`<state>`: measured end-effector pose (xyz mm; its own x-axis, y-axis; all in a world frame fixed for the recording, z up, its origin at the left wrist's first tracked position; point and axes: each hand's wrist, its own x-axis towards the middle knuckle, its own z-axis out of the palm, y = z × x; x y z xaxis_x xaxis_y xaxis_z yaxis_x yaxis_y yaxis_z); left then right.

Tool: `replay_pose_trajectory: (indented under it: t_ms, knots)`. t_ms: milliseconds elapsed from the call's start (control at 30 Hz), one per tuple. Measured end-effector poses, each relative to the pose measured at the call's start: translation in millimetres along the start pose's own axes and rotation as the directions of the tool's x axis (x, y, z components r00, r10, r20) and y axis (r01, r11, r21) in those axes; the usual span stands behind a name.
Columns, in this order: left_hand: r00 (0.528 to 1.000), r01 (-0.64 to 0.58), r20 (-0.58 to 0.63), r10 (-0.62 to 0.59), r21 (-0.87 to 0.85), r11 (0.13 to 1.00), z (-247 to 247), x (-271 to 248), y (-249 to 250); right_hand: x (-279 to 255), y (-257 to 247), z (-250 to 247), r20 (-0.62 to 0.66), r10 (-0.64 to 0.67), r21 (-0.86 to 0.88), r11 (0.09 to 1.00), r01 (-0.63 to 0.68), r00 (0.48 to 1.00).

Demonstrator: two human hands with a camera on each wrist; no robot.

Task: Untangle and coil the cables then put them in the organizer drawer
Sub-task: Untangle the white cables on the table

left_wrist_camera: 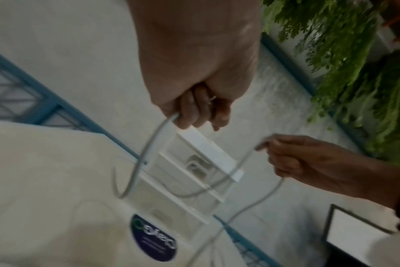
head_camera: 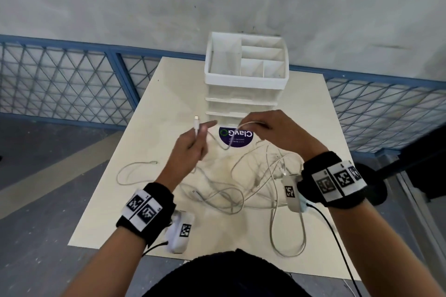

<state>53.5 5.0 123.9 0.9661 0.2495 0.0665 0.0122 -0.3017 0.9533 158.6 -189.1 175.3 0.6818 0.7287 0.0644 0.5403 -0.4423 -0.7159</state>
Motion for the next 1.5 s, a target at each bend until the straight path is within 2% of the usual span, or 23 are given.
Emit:
replay_pose_trajectory:
  t_ms: [67,133,200,267,400,467,533,600,700,767,833,933,1033,1133,1233,1300,1367,1433,1500]
  knots:
    - [0.983,0.017,0.182,-0.007,-0.055,0.998,15,1,14,6,-13,3,-0.004,-0.048,0.033,0.998,0.049,0.999]
    - [0.964,0.029,0.268,-0.005,-0.086,0.996,20,2,24,8,-18,1,-0.039,-0.058,0.111,0.992,0.062,0.998]
    - [0.971,-0.006,0.237,0.039,-0.137,0.991,14,4,31,5,-8,-3,-0.047,0.010,0.178,0.984,-0.001,0.999]
    - [0.980,-0.086,0.167,0.113,-0.162,0.983,1,4,38,-2,15,-3,-0.015,0.088,0.168,0.982,-0.085,0.996]
    - [0.984,-0.167,0.024,0.176,-0.221,0.961,-25,2,54,-17,82,21,0.060,0.225,-0.020,0.974,-0.224,0.973]
    - [0.977,-0.215,-0.045,0.210,-0.232,0.949,-37,2,57,-26,110,35,0.002,0.312,-0.046,0.949,-0.312,0.950]
    - [0.973,-0.231,-0.040,0.227,-0.175,0.957,-47,3,51,-32,123,42,-0.094,0.376,0.003,0.926,-0.377,0.922]
    - [0.982,-0.185,0.028,0.188,-0.092,0.978,-50,2,41,-30,125,41,-0.200,0.383,0.070,0.924,-0.377,0.902]
    - [0.984,-0.090,0.157,0.087,0.014,0.996,-45,-3,24,-20,115,28,-0.372,0.338,0.155,0.941,-0.302,0.864]
    - [0.974,-0.041,0.227,0.026,0.062,0.997,-42,-7,15,-14,103,16,-0.436,0.372,0.261,0.924,-0.280,0.820]
    - [0.955,-0.008,0.295,-0.024,0.107,0.994,-41,-10,8,-8,94,4,-0.473,0.378,0.294,0.919,-0.261,0.796]
    - [0.937,0.023,0.339,-0.082,0.174,0.985,-43,-12,2,-9,82,-17,-0.499,0.296,0.198,0.954,-0.225,0.815]
    - [0.916,0.032,0.368,-0.157,0.324,0.946,-53,-16,-3,-28,85,-31,-0.380,0.298,0.196,0.951,-0.238,0.876]
    - [0.853,0.080,0.417,-0.314,0.489,0.868,-63,-23,-12,-60,100,-29,-0.239,0.381,0.227,0.916,-0.330,0.893]
    - [0.708,0.091,0.523,-0.475,0.599,0.796,-64,-33,-21,-98,124,-14,-0.084,0.510,0.175,0.853,-0.491,0.856]
    - [0.605,0.087,0.567,-0.559,0.651,0.754,-60,-44,-29,-125,141,0,0.058,0.606,0.102,0.787,-0.608,0.794]
    - [0.521,0.082,0.603,-0.604,0.669,0.739,-52,-55,-35,-149,152,13,0.193,0.676,-0.018,0.727,-0.686,0.711]
    - [0.457,0.075,0.634,-0.624,0.671,0.737,-42,-66,-44,-165,155,25,0.274,0.715,-0.115,0.688,-0.716,0.643]
    - [0.421,0.066,0.648,-0.634,0.676,0.734,-31,-75,-52,-173,153,36,0.283,0.744,-0.133,0.656,-0.743,0.606]
